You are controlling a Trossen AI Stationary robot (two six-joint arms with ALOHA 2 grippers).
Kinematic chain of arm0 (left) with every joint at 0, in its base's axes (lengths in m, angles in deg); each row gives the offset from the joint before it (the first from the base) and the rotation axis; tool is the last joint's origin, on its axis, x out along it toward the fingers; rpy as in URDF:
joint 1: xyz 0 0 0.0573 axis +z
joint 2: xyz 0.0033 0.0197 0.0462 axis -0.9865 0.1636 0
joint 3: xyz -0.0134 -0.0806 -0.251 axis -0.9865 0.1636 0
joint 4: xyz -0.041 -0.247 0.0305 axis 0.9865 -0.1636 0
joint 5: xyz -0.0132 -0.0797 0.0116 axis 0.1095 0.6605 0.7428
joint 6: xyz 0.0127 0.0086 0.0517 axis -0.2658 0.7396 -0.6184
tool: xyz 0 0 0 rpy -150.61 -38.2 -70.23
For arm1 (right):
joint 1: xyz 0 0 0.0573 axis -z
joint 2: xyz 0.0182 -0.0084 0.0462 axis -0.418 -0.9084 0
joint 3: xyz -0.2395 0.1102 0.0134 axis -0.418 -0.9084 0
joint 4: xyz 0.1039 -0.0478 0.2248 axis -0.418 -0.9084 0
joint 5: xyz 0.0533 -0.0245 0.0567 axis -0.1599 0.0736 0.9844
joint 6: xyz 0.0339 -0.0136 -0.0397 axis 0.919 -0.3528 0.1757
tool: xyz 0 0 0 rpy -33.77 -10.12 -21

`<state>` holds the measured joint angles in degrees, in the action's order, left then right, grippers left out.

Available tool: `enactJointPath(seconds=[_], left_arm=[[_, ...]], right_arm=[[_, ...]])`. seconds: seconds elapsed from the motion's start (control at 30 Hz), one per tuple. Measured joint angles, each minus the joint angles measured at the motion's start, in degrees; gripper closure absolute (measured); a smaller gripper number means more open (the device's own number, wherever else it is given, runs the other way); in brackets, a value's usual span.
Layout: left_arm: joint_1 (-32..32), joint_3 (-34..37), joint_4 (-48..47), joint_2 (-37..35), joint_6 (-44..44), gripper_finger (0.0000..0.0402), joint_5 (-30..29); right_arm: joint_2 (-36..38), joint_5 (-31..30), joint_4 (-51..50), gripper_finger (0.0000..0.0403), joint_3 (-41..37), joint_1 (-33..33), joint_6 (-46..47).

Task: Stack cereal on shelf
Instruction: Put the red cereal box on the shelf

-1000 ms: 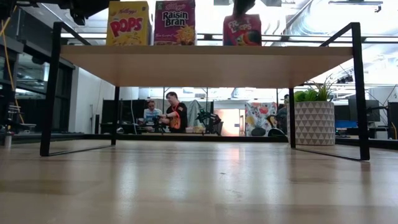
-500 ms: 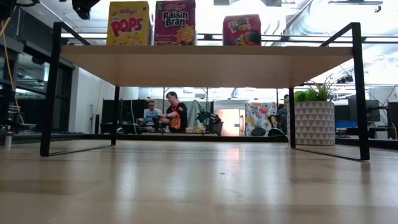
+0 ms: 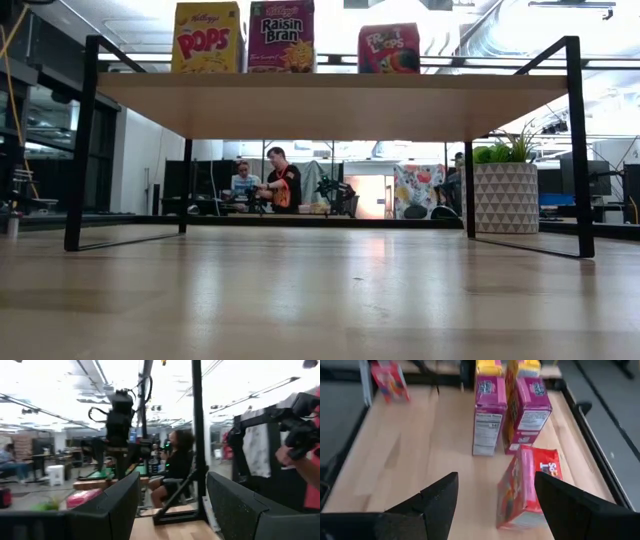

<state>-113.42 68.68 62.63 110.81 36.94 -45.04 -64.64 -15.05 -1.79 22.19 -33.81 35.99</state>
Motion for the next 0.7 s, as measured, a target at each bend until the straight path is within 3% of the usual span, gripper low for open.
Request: enactJointPath(seconds=[0.2,0.3,0.37,0.5,0.7], left_arm=[[-6.8,-8.3,-10.5,7.6,-5.3,0.0181,-13.0],[-10.4,-16.0,-25.2,12.4,-5.0,0.0181,-16.1],[-12.9,-22.8,-37.5,15.3,-1.4,0.0181,-14.4],[-17.6,-35.7,-55.3,21.8,12.2,0.0181,-4.4],[-23.4,-46.3,-61.4,28.0,26.0,0.0181,2.7]], right_arm=[[11.8,1.0,24.8,0.0147,-19.0,-3.2,-0.1],[15.0,2.4,34.7,0.0147,-26.0,-4.8,-1.4],[16.1,3.1,38.9,0.0147,-29.3,-5.5,-2.5],[16.8,3.4,42.3,0.0147,-33.6,-6.7,-2.8],[16.5,3.4,42.3,0.0147,-35.9,-8.1,-1.3]])
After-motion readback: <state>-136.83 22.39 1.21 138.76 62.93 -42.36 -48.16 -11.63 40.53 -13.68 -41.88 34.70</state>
